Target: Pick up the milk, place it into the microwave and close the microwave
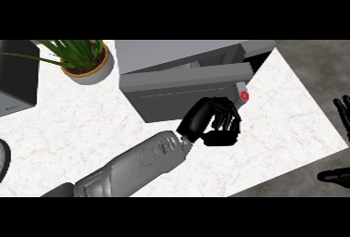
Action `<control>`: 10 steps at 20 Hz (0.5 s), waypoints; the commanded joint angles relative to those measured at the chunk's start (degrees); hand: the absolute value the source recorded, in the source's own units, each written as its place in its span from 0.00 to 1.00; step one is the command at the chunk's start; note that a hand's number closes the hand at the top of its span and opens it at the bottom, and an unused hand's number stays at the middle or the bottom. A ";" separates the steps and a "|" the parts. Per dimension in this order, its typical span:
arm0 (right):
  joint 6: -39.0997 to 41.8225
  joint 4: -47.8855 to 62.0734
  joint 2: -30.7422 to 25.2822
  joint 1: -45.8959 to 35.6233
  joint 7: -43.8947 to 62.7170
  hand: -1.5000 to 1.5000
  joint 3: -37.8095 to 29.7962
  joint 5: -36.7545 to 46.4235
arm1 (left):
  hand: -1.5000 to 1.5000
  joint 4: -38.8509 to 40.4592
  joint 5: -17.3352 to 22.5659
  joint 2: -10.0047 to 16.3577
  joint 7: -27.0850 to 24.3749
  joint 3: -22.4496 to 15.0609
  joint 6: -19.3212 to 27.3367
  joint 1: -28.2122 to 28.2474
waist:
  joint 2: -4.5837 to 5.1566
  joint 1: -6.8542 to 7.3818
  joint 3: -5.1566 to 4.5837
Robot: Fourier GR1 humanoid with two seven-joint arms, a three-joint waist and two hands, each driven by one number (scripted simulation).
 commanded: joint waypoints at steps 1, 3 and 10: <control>3.36 -0.78 -0.90 -2.46 0.17 0.00 0.51 -1.42 | 1.00 1.13 2.21 -1.24 -0.30 1.18 1.19 -4.74 | 0.49 -1.39 0.05; 4.17 -1.04 -1.33 -2.88 0.69 0.00 0.39 -2.43 | 1.00 2.56 2.89 -1.23 -0.14 1.84 1.22 -6.79 | 0.61 -2.25 0.12; 5.93 -2.23 -2.57 -5.21 2.43 0.00 1.39 -3.57 | 1.00 5.92 5.60 -1.19 0.18 2.96 3.02 -10.61 | 1.35 -4.32 0.22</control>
